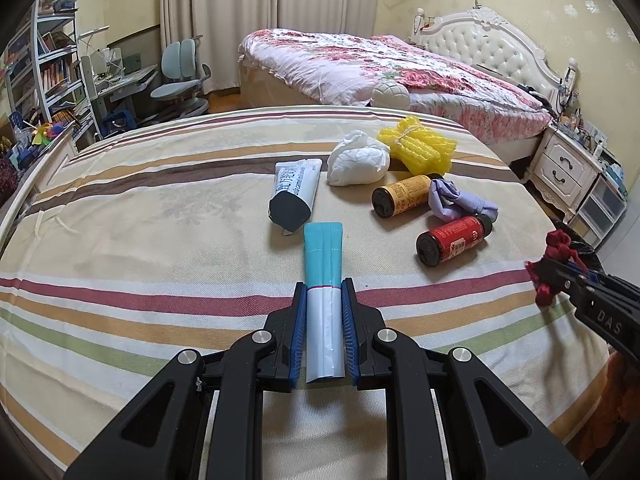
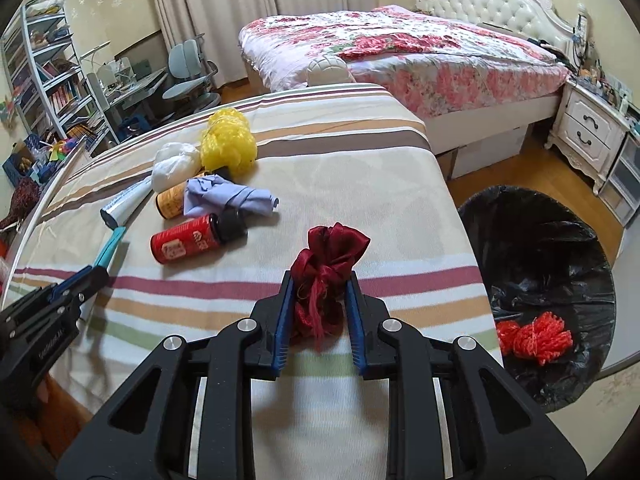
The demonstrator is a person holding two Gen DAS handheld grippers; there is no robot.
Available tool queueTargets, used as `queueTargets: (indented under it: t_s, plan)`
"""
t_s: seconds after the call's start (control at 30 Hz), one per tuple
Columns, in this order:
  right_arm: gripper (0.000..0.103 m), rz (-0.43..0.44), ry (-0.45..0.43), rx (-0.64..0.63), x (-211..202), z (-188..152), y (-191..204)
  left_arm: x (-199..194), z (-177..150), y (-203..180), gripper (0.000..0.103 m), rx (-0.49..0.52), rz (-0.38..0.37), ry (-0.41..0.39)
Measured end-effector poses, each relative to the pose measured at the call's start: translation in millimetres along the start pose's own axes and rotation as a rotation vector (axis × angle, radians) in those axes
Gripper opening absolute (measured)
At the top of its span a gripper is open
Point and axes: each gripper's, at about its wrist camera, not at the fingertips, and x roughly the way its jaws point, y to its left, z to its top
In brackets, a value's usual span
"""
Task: Collect trash
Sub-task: 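Grasp the dark red cloth with the right tool while the left tool holds the tube, then carry both items over the black bin and open both tools to drop them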
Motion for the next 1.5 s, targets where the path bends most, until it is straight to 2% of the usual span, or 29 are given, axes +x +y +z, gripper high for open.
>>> queueTargets:
  t_s: [0.37, 0.77, 1.17, 1.5]
  plan:
    - [0.024, -0.007, -0.019, 0.009, -12, -9, -12, -9, 0, -7, 0.018, -0.007, -0.010, -0.008]
    - [0.024, -0.028, -0.057, 0.047, -31, -13, -34, -24, 3, -39, 0.018, 0.037, -0.058, -0.047]
    - [0.024, -0.087, -0.092, 0.108, -47, -12, -77, -25, 14, -99, 0.018, 0.110, -0.140, -0.069]
    - [0.024, -0.169, -0.105, 0.171, -55, -12, -130, -11, 21, -168, 0.018, 0.204, -0.216, -0.071]
